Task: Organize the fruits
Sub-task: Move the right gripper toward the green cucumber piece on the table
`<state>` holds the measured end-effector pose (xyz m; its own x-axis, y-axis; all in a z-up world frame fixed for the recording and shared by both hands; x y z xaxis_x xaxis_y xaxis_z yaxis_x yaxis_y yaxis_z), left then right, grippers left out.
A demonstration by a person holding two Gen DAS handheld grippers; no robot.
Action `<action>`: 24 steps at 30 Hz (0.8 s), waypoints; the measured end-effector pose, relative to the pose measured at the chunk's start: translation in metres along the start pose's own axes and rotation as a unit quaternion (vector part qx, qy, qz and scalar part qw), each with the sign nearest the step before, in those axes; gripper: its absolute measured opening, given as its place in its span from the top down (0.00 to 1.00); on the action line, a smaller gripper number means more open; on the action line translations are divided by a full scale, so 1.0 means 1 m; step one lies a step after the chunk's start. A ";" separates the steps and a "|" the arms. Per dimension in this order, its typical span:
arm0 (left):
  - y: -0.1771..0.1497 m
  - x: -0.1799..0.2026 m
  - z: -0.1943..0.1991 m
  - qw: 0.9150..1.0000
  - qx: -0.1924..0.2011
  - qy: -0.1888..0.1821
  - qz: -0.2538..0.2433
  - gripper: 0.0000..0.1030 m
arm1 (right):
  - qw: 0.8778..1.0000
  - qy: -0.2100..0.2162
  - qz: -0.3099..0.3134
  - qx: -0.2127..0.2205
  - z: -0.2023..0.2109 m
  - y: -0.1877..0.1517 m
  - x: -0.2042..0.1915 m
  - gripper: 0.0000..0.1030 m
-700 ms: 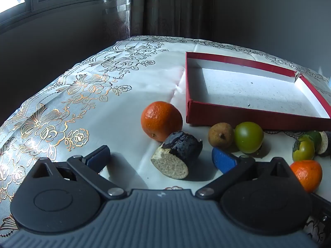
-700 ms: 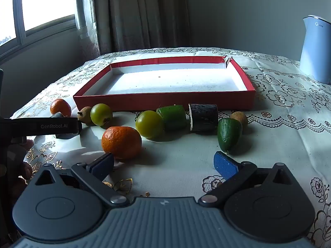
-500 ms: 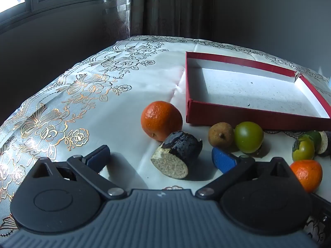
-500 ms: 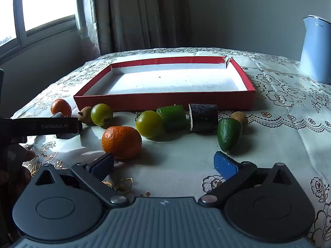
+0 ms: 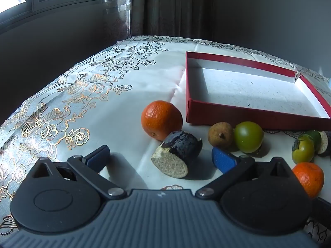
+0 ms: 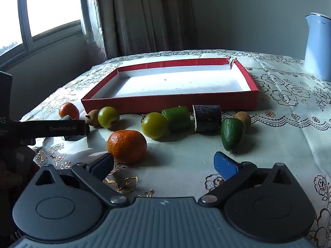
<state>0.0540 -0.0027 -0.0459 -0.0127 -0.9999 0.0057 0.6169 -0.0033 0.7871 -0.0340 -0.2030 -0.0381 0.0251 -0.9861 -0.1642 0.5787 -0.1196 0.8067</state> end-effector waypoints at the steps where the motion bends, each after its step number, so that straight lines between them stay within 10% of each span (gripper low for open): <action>1: 0.000 0.000 0.000 1.000 0.000 0.000 0.000 0.00 | 1.000 0.006 0.000 0.001 0.002 0.000 -0.001 0.00; 24: 0.000 0.000 0.000 1.000 0.000 -0.001 0.001 0.00 | 0.997 -0.067 -0.025 0.012 0.008 0.009 0.082 0.00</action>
<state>0.0539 -0.0023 -0.0458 -0.0123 -0.9999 0.0086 0.6165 -0.0008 0.7873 -0.0333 -0.2857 -0.0400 -0.1137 -0.9851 -0.1289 0.5569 -0.1706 0.8129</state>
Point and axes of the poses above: each gripper's, at about its wrist camera, not at the fingertips, and z roughly against the way its jaws point, x to its right, y to its top, the point moved 7 cm from there along -z, roughly the way its jaws point, and after that the axes turned 1 degree about -y, right-handed, at the moved point
